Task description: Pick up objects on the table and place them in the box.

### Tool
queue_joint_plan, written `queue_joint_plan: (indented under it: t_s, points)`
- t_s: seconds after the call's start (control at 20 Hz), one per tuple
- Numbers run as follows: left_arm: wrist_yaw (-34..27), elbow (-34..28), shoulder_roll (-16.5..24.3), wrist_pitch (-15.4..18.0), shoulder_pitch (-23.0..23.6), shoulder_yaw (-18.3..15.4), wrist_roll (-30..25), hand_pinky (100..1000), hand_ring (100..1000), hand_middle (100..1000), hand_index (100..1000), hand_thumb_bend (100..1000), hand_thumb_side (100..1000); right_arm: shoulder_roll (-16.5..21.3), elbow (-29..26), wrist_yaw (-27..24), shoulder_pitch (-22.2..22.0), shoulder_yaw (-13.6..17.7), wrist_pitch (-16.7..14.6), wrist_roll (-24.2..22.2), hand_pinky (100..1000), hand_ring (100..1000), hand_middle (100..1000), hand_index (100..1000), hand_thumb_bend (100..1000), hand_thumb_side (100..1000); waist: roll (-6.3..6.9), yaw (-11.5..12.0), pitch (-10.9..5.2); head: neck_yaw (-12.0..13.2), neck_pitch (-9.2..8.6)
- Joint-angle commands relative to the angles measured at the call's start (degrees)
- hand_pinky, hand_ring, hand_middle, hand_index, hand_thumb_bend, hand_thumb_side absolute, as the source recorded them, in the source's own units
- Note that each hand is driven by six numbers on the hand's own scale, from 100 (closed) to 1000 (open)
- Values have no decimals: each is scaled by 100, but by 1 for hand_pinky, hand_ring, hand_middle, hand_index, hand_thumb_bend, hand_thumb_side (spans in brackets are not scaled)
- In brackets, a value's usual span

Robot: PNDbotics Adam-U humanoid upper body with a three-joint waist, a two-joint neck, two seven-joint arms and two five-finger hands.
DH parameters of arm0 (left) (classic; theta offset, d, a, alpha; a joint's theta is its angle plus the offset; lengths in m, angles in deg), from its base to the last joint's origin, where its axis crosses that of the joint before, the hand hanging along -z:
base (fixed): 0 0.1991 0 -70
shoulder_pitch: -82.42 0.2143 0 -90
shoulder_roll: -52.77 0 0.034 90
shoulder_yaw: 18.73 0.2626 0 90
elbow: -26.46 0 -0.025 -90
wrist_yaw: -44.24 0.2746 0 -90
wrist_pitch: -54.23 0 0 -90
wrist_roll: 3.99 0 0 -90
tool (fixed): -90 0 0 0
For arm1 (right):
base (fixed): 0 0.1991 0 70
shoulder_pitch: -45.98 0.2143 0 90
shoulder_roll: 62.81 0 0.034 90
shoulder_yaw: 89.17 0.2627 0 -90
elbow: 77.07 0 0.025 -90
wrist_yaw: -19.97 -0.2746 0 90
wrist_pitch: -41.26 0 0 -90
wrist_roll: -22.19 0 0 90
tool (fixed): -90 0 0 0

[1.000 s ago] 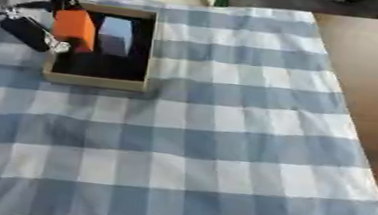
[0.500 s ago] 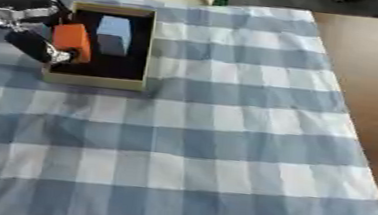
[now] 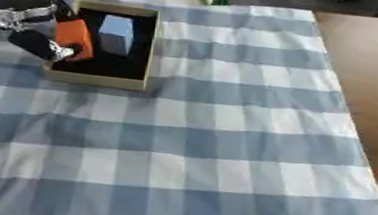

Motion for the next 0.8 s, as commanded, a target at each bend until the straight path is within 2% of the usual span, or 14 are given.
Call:
queue_joint_plan:
  t_s: [0.05,0.1,0.15,0.3,0.5,0.6,0.8]
  points:
    - [305,-180,156,-60,-123,0,9,810,781,707,836,465,541,97,-86,-26,33,66,16,7,894,781,527,677,100,691,9,-4,-133,3,-6]
    - [395,-206,146,-36,-128,-9,-8,815,787,715,842,482,544,94,-86,-27,28,67,19,6,894,781,527,676,100,691,11,-3,-138,3,-1]
    - [482,-229,135,1,-133,-19,-27,825,804,734,858,542,572,91,-86,-26,23,69,21,6,894,781,526,676,100,691,13,-2,-145,4,0]
    - [669,-281,95,120,-142,-85,-82,831,821,750,875,581,600,85,-86,-17,3,70,38,-9,894,780,526,676,100,695,21,-5,-172,5,15]
    - [624,-351,92,211,-157,-129,-121,832,832,763,888,637,638,71,-86,-1,-35,81,87,-14,894,774,524,675,100,698,41,4,-231,-6,37]
    - [523,-414,103,224,-166,-143,-130,825,825,757,884,612,637,61,-86,2,-47,80,90,-16,894,772,524,675,100,697,50,13,-264,-11,48]
    - [282,-655,129,146,-154,-194,-24,799,794,731,867,450,628,53,-86,14,-61,78,80,-12,893,772,525,675,100,693,47,44,-332,-49,89]
